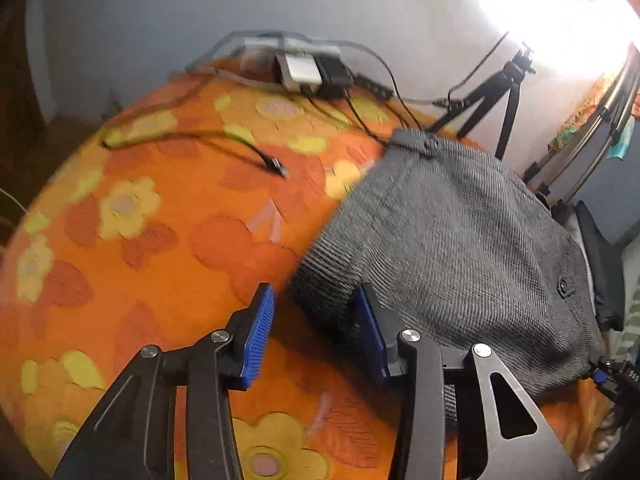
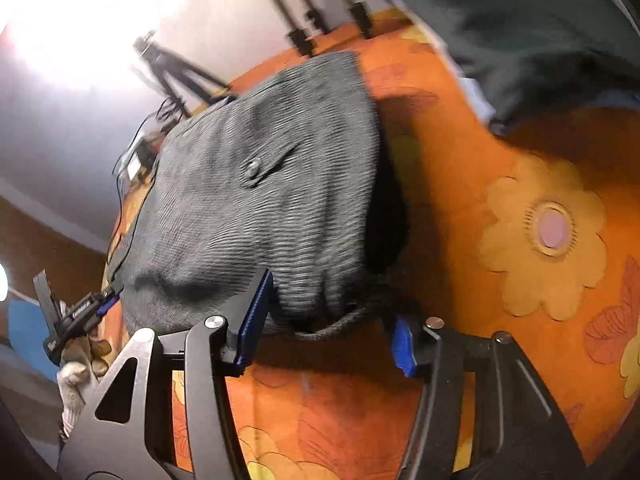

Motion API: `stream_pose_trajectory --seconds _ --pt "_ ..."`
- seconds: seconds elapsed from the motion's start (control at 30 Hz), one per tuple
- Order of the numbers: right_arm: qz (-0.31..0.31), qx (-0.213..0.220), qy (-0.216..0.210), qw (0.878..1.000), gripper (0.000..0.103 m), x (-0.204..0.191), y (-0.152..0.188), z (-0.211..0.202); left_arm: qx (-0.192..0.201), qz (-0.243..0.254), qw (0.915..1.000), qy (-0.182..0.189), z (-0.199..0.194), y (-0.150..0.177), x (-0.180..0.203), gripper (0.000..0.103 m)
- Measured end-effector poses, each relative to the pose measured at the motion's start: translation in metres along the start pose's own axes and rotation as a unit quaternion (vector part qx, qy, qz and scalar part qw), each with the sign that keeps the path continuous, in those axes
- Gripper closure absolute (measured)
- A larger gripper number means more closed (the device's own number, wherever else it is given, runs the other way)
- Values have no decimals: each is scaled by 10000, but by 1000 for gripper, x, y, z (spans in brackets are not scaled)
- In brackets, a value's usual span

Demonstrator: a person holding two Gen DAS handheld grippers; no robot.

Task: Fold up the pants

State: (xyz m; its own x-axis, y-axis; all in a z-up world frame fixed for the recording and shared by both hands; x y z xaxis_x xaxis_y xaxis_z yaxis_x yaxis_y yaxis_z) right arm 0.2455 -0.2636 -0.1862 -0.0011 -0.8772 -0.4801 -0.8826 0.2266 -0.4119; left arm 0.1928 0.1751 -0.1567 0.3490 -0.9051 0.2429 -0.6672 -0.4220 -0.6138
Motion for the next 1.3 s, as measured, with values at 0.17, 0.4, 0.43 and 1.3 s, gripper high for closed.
stream_pose_trajectory --seconds 0.17,0.4,0.43,1.3 --pt "474 66 -144 9988 42 27 -1 -6 316 591 9976 178 -22 -6 28 62" --pt "802 -81 -306 9963 42 23 -5 6 292 1921 9788 649 -31 13 120 62" --pt "850 -88 -358 9957 42 22 -4 7 218 2022 9764 733 -28 16 131 62" --pt "84 321 -644 9974 79 -32 -7 -4 203 3701 9275 483 34 77 237 66"
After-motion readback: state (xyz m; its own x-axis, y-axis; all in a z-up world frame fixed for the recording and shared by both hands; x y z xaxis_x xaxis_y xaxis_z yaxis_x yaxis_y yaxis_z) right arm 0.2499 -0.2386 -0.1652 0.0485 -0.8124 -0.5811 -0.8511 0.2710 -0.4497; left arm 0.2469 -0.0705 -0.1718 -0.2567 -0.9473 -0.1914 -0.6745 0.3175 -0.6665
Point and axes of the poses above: each gripper's, at about its wrist camera, not at the fingertips, and z roughly the way its jaws point, x to its right, y to its underside, the point moved 2 cm from there along z, roughly the way its jaws point, and after that the axes turned 3 degrees about x, right-handed, at the moved point
